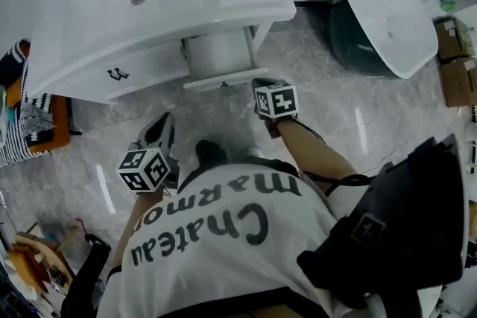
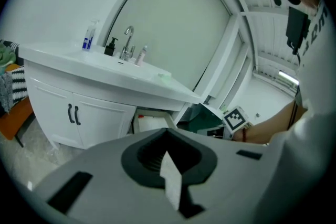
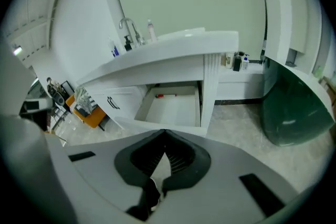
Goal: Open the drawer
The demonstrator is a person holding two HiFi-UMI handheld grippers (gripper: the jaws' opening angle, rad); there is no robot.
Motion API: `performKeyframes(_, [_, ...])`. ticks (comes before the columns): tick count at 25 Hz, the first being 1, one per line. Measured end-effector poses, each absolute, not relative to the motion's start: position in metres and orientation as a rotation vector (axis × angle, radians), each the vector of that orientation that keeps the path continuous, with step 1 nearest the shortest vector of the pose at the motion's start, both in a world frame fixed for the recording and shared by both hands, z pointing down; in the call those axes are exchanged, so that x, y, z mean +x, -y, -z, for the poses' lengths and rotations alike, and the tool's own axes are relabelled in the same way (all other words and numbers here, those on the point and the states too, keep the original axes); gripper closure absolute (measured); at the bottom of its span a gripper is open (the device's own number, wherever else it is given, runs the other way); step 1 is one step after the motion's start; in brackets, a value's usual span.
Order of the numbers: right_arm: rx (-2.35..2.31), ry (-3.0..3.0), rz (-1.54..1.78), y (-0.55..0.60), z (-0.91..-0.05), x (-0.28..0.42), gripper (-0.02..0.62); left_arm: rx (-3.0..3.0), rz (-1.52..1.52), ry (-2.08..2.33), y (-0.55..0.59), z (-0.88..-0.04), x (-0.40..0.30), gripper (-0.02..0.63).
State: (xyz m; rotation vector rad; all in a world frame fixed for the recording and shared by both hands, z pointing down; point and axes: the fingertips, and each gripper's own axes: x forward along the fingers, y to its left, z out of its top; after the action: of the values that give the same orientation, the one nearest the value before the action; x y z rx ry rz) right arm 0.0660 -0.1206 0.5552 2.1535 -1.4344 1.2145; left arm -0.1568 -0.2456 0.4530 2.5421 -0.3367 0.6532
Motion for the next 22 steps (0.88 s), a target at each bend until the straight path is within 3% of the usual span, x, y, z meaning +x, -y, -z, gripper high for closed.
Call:
performKeyframes(9, [2.371, 1.847, -0.960, 0.072, -0.416, 0.101, 0.584, 2.623, -0.458, 0.293, 0.168, -0.398, -0.100, 0.601])
performKeyframes(22, [2.173, 2.012, -0.622, 0.027, -0.372, 0.085, 0.584, 2.623, -0.371, 0.431, 0.119, -0.384, -0.093, 0.601])
